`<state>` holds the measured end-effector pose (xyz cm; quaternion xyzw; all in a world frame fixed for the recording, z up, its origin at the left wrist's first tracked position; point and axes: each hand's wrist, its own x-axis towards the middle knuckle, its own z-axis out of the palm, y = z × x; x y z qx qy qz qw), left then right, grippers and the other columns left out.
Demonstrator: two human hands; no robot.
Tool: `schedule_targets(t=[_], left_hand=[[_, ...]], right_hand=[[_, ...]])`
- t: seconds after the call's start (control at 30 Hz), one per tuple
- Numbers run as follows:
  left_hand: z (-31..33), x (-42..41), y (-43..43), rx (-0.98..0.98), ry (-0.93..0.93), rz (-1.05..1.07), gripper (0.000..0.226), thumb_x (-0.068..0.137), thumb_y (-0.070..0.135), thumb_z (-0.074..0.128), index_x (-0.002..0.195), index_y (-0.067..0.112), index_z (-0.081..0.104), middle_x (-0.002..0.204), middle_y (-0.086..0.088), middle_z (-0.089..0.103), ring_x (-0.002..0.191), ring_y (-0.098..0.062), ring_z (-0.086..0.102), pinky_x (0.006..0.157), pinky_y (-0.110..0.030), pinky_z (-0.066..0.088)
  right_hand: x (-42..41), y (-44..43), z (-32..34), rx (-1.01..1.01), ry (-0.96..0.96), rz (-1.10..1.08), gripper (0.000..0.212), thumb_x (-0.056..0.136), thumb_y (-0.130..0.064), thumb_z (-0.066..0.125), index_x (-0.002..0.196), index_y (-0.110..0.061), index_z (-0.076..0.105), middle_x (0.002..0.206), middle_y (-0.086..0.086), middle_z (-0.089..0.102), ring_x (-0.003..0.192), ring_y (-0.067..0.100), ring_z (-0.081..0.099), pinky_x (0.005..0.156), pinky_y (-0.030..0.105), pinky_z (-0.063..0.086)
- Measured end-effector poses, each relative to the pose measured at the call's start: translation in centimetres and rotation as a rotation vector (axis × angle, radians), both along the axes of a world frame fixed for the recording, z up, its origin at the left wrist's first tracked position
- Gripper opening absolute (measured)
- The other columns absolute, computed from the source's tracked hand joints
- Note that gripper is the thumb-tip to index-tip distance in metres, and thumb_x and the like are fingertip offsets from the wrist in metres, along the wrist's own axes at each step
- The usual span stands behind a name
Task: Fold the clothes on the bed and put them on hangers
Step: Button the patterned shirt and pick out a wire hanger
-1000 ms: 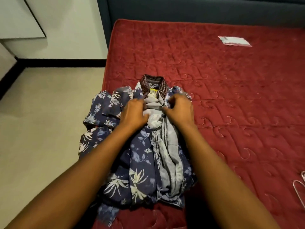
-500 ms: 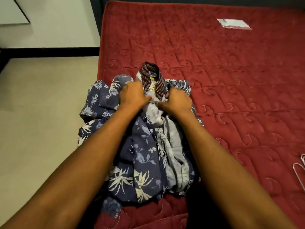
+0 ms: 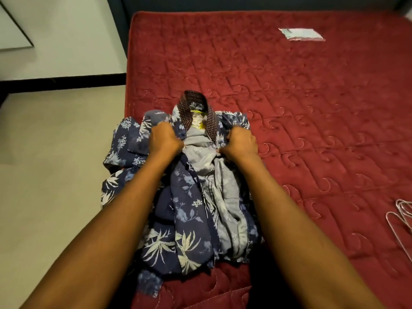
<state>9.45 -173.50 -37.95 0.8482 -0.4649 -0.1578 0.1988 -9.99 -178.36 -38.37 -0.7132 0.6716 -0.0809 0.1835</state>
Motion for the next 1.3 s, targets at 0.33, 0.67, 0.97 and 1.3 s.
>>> schedule_targets(t=[0.33, 0.67, 0.97, 1.3], left_hand=[[-1.0, -1.7, 4.1, -0.289, 0.776, -0.149, 0.054, 0.074, -0.004, 0.085, 0.123, 0.004, 0.064, 0.07, 0.002, 0.064, 0.07, -0.016, 0.063, 0.082, -0.046, 0.059], [-3.7, -2.7, 2.4, -0.506, 0.276, -0.159, 0.008, 0.083, 0.026, 0.082, 0.089, 0.021, 0.08, 0.064, 0.008, 0.067, 0.058, -0.007, 0.065, 0.059, -0.03, 0.057], [-3.6, -3.3, 0.5, -0.567, 0.544, -0.095, 0.007, 0.092, 0.024, 0.073, 0.092, 0.017, 0.077, 0.067, 0.001, 0.069, 0.055, -0.01, 0.059, 0.055, -0.027, 0.05], [-0.8, -3.9, 0.1, -0.735, 1.234, 0.091, 0.007, 0.098, 0.014, 0.066, 0.092, 0.01, 0.068, 0.087, -0.005, 0.07, 0.08, -0.019, 0.069, 0.071, -0.034, 0.059]], right_hand=[[-1.1, 1.9, -0.2, 0.113, -0.961, 0.031, 0.03, 0.077, -0.005, 0.088, 0.102, -0.008, 0.072, 0.078, 0.003, 0.074, 0.063, 0.016, 0.069, 0.056, 0.027, 0.057], [0.7, -0.5, -4.2, 0.014, -0.772, 0.1, 0.005, 0.082, -0.017, 0.082, 0.084, -0.02, 0.078, 0.071, 0.0, 0.075, 0.064, 0.022, 0.074, 0.064, 0.049, 0.063], [1.0, -0.8, -1.9, 0.159, -1.133, 0.015, 0.017, 0.09, -0.004, 0.076, 0.078, -0.014, 0.07, 0.06, -0.006, 0.061, 0.05, 0.009, 0.052, 0.046, 0.024, 0.045], [-0.1, -0.4, 0.9, 0.04, -1.384, -0.01, 0.011, 0.085, -0.018, 0.083, 0.09, -0.023, 0.074, 0.086, 0.011, 0.056, 0.081, 0.024, 0.05, 0.07, 0.035, 0.046]])
